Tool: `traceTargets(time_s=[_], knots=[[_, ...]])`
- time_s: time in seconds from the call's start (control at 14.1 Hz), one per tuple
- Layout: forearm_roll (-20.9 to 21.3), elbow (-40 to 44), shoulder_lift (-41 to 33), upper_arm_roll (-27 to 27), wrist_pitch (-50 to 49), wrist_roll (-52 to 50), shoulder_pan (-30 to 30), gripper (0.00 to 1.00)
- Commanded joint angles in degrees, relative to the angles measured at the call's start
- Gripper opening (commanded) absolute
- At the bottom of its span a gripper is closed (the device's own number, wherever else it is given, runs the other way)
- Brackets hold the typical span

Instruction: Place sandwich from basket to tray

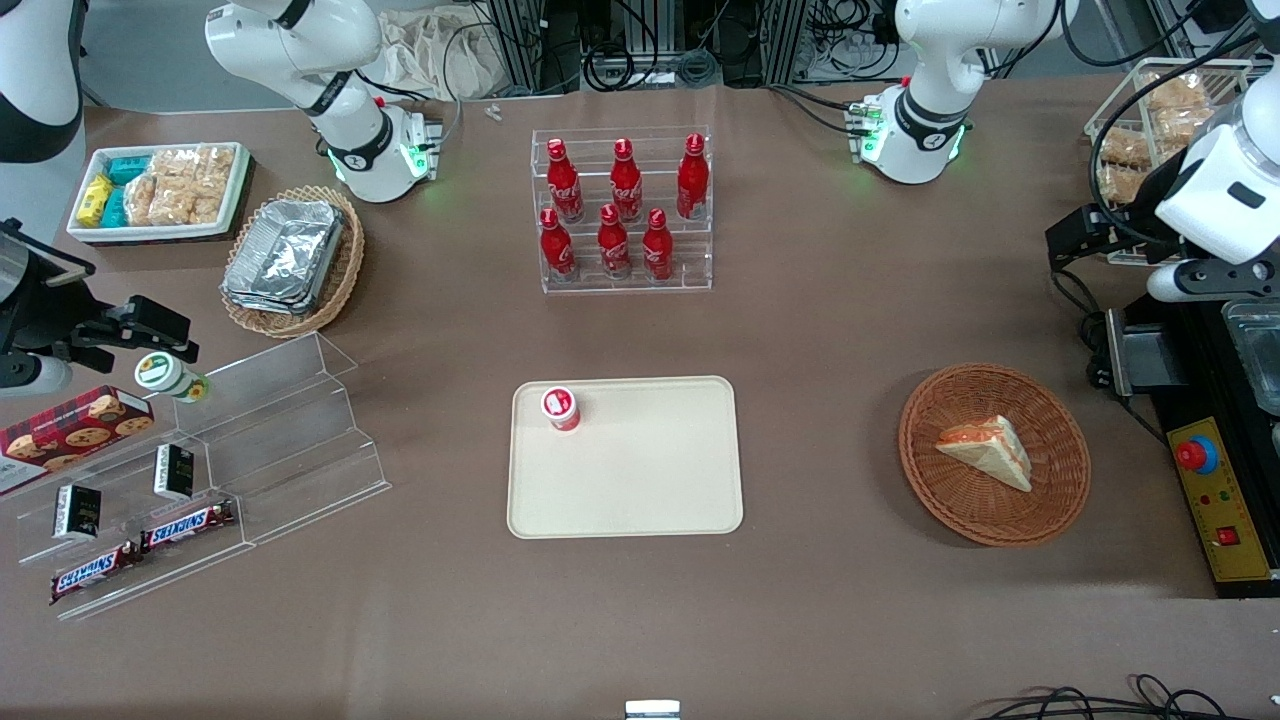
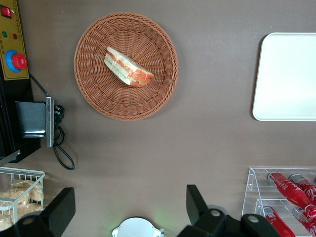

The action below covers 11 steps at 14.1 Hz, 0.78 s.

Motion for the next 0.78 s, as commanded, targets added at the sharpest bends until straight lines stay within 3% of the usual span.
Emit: traceTargets(time_s=[0.0, 0.71], knots=[[0.1, -0.9, -0.3, 0.0, 0.2, -0.3, 0.0, 1.0], [1.2, -1.1, -0.5, 0.0, 0.2, -0.5, 0.1, 1.0]])
